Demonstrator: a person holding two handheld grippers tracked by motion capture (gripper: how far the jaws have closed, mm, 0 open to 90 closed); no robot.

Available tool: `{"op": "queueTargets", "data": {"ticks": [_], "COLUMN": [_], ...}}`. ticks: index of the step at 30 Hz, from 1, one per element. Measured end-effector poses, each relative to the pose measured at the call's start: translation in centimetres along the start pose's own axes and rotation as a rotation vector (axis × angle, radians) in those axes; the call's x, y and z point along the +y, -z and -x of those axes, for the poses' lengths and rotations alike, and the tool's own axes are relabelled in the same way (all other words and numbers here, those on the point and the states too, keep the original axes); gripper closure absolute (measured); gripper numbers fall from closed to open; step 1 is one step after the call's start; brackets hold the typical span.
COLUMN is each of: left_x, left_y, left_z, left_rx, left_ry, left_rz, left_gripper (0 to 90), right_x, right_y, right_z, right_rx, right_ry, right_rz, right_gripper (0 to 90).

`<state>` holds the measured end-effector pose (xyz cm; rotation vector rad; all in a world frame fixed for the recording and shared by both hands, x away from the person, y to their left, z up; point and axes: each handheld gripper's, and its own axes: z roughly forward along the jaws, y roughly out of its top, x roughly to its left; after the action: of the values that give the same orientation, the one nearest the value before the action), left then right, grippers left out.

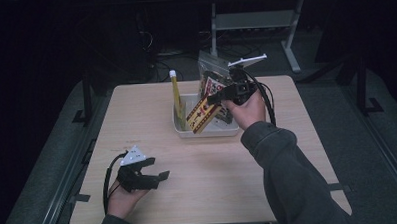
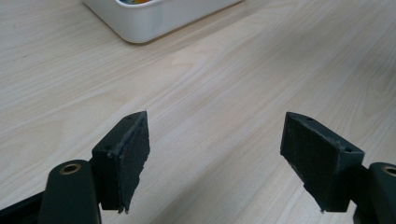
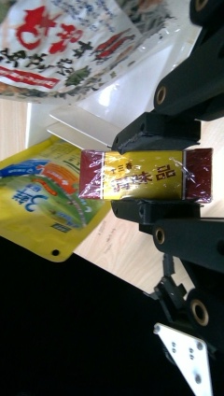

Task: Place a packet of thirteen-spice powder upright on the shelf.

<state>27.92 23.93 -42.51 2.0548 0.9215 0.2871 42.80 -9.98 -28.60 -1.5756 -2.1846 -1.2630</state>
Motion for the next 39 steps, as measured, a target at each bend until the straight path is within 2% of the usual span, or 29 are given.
{"op": "queueTargets", "data": {"ticks": [3, 7, 12, 19, 22, 27, 31, 39], "left_x": [-0.1, -0.1, -0.1, -0.1, -0.1, -0.1, -0.1, -0.1], "left_y": [0.0, 0.1, 0.1, 0.2, 0.2, 0.1, 0.2, 0.3], "left_z": [-0.1, -0.2, -0.3, -0.3, -0.2, -0.2, -0.3, -0.4], "left_rx": [-0.001, -0.003, 0.004, -0.002, -0.007, -0.009, -0.008, -0.009], "left_ry": [0.004, 0.006, 0.002, 0.0, -0.002, 0.006, 0.007, 0.015], "left_rz": [0.0, 0.003, -0.004, 0.007, 0.011, 0.006, 0.012, 0.019], "left_gripper": [23.4, 23.3, 23.4, 23.4, 23.4, 23.4, 23.4, 23.4], "right_x": [0.7, 1.4, 2.4, 3.5, 3.7, 3.8, 3.8, 3.3], "right_y": [-0.4, -1.2, -2.4, -3.6, -4.2, -5.2, -6.0, -7.1], "right_z": [-0.3, -0.7, -0.6, -0.4, -0.1, -0.1, -0.2, 0.7], "right_rx": [0.0, -0.025, -0.082, -0.118, -0.15, -0.148, -0.171, -0.188], "right_ry": [0.004, 0.013, -0.01, -0.027, -0.039, -0.073, -0.076, -0.109], "right_rz": [0.014, 0.02, 0.034, 0.05, 0.061, 0.09, 0.097, 0.135], "right_gripper": [67.9, 67.9, 67.9, 67.9, 67.8, 67.8, 67.8, 67.9]}}
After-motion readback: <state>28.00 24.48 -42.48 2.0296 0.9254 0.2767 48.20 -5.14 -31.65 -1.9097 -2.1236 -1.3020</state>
